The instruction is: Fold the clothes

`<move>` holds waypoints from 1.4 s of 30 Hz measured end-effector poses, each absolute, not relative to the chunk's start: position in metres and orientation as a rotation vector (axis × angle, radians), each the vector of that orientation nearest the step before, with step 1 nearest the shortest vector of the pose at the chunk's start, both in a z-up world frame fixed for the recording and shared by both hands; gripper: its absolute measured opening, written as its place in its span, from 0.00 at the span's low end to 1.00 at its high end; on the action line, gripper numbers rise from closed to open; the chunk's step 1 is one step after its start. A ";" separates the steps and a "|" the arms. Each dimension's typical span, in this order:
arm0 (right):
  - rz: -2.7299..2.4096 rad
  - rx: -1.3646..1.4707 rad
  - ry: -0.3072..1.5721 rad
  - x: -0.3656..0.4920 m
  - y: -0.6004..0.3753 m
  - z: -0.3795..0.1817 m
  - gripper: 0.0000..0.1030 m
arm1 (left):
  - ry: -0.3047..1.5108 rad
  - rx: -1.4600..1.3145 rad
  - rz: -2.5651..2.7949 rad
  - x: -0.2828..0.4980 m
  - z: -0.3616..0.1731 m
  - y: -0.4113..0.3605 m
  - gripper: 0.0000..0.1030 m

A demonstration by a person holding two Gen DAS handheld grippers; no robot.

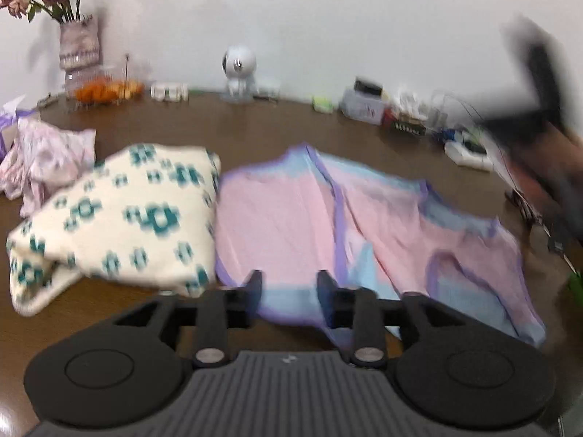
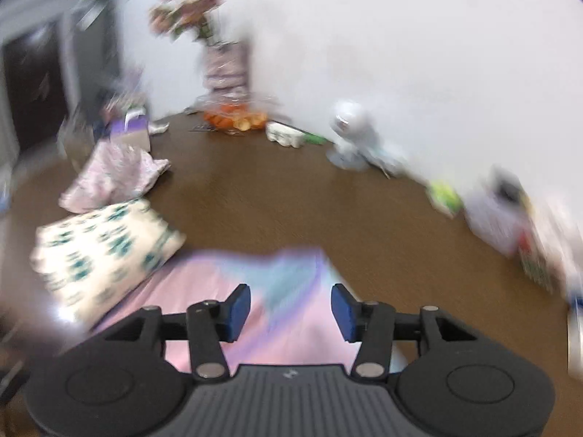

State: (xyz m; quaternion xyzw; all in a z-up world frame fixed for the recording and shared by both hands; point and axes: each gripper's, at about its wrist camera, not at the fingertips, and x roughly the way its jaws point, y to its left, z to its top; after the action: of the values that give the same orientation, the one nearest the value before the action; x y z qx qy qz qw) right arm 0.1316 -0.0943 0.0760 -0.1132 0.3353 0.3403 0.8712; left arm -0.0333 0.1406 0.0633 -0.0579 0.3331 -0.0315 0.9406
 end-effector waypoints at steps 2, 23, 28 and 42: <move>0.637 -0.207 0.730 0.078 -0.131 0.058 0.42 | 0.697 -0.107 -0.078 -0.013 0.056 0.140 0.32; 0.318 -0.141 0.801 -0.037 -0.250 -0.010 0.29 | 0.747 -0.236 0.130 0.001 0.043 0.212 0.11; 0.238 -0.144 0.847 -0.033 -0.271 -0.006 0.30 | 0.744 -0.126 -0.037 -0.007 0.039 0.152 0.25; 0.493 -0.022 0.733 -0.048 -0.219 0.008 0.39 | 0.746 0.104 -0.054 -0.022 0.023 0.111 0.36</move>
State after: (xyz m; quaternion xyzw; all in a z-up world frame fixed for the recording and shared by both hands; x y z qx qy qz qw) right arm -0.0482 -0.2193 0.0082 -0.0108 0.3546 0.2386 0.9040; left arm -0.0222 0.1109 0.0226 0.0510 0.3642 -0.0262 0.9295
